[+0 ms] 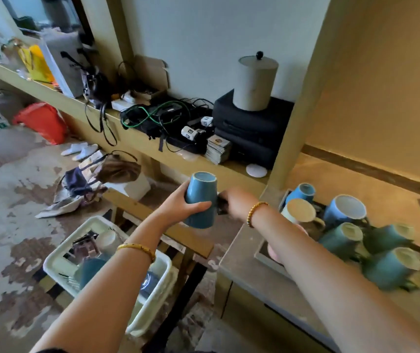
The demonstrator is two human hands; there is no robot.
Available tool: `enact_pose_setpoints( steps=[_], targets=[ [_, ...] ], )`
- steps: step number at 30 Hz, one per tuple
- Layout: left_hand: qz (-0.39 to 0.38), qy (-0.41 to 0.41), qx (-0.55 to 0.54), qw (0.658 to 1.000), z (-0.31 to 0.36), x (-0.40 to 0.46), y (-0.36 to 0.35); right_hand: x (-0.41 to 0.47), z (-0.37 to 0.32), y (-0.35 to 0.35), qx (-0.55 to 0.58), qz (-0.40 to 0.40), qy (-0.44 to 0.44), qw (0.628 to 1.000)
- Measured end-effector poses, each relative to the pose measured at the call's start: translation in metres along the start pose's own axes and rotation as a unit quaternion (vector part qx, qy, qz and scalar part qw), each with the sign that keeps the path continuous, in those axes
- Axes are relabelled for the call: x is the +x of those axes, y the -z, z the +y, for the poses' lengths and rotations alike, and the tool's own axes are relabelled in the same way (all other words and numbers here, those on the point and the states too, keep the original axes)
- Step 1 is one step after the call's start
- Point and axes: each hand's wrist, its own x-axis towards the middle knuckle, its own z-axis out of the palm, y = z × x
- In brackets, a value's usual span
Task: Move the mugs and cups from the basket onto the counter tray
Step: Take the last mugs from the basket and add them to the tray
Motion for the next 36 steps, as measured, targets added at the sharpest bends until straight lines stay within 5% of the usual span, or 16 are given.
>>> enact_pose_setpoints(
  steps=[9, 15, 27, 36],
  targets=[
    [-0.082, -0.094, -0.011, 0.992, 0.072, 0.027, -0.173, -0.132, 0.144, 0.041, 0.038, 0.118, -0.116, 0.985],
    [-0.18, -0.187, 0.142, 0.955, 0.088, 0.036, -0.258, -0.201, 0.212, 0.018, 0.089, 0.21, -0.201, 0.953],
    [-0.321, -0.177, 0.31, 0.877, 0.062, 0.051, -0.328, -0.216, 0.271, -0.046, 0.085, 0.108, -0.314, 0.939],
    [-0.33, -0.198, 0.435, 0.814, 0.036, 0.058, -0.341, -0.207, 0.278, -0.088, 0.096, 0.07, -0.342, 0.932]
  ],
)
